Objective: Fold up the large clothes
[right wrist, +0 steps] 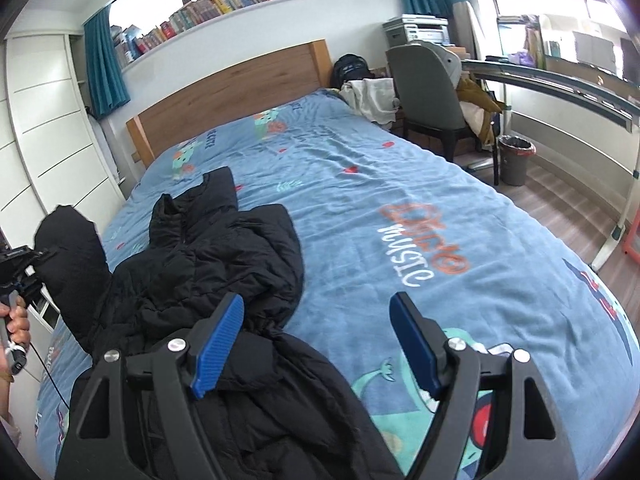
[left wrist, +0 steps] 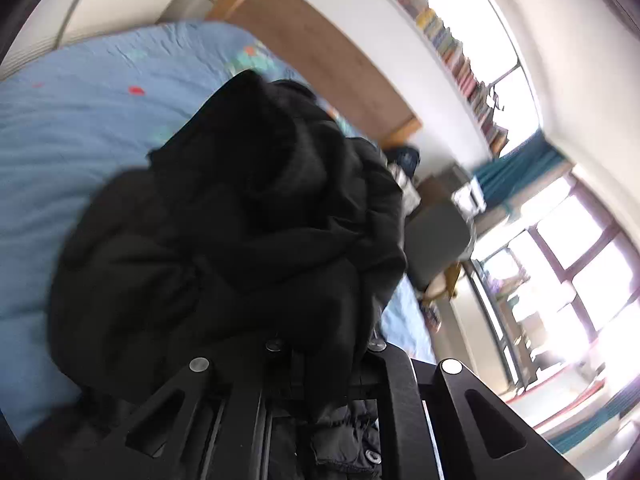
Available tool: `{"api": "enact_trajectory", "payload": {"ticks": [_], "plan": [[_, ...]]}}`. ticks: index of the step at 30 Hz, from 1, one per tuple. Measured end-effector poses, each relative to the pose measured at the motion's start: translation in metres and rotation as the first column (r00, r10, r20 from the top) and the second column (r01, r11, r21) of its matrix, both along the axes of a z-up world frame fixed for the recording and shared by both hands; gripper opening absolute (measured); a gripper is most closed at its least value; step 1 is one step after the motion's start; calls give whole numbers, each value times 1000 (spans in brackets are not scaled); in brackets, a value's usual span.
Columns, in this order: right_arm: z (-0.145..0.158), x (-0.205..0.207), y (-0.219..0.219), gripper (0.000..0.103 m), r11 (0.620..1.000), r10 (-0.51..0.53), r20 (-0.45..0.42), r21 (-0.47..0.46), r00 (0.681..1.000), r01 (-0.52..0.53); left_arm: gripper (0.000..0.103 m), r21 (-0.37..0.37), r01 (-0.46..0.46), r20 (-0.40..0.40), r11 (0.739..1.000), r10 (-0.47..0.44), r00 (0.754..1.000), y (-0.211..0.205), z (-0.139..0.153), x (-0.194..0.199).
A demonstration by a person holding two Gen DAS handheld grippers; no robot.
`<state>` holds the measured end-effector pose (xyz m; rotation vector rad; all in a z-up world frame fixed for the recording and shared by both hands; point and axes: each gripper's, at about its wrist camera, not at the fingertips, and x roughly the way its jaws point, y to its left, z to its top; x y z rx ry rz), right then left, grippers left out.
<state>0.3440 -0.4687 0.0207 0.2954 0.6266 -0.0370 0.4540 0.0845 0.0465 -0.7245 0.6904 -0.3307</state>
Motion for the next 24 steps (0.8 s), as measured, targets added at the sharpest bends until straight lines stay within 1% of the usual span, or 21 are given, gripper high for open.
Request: {"api": "enact_trajectory", "payload": {"ticks": [1, 3, 4, 7, 10, 12, 13, 15, 16, 18, 19, 20, 21, 22, 24], "plan": [[-2, -1, -1, 75, 1000, -3, -1, 2, 1000, 3, 8, 18, 13, -16, 1000, -12, 1000, -14, -7, 4], [-9, -3, -8, 75, 1000, -8, -10, 8, 1000, 8, 9, 71, 30, -39, 997, -28, 999, -36, -18, 7], [-11, -4, -10, 75, 1000, -10, -13, 11, 1000, 10, 9, 103, 39, -60, 994, -33, 998, -48, -28, 9], [-20, -4, -16, 75, 1000, -12, -24, 24, 1000, 12, 10, 129, 63, -108, 990, -49, 993, -68, -55, 7], [-26, -3, -17, 75, 999, -9, -31, 31, 999, 10, 16, 161, 94, -167, 983, -67, 984, -81, -83, 3], [-29, 0, -16, 75, 999, 2, -38, 36, 999, -1, 18, 170, 113, -183, 979, -82, 980, -89, -92, -3], [-30, 0, -14, 75, 999, 8, -38, 37, 999, -6, 19, 179, 115, -184, 977, -82, 980, -93, -91, 0], [-31, 1, -9, 75, 999, 24, -39, 32, 999, -22, 33, 181, 127, -187, 975, -93, 978, -99, -88, 5], [-32, 2, -4, 75, 999, 33, -42, 25, 999, -32, 36, 175, 135, -185, 975, -102, 978, -102, -86, 4], [-32, 3, 2, 75, 999, 47, -46, 21, 998, -47, 45, 174, 154, -182, 973, -122, 976, -104, -81, 2], [-33, 4, 7, 75, 998, 63, -50, 21, 997, -62, 48, 168, 172, -179, 971, -141, 974, -106, -76, 0], [-32, 5, 11, 75, 997, 73, -54, 18, 996, -72, 52, 157, 186, -174, 970, -159, 972, -106, -76, -6], [-32, 6, 17, 75, 996, 89, -60, 8, 994, -89, 54, 148, 197, -169, 969, -171, 971, -111, -80, -12], [-32, 7, 22, 75, 995, 99, -63, 2, 993, -99, 54, 132, 215, -158, 968, -193, 968, -110, -74, -17], [-30, 11, 38, 75, 990, 138, -70, -18, 988, -140, 55, 134, 235, -136, 963, -217, 967, -102, -67, -29]]}}
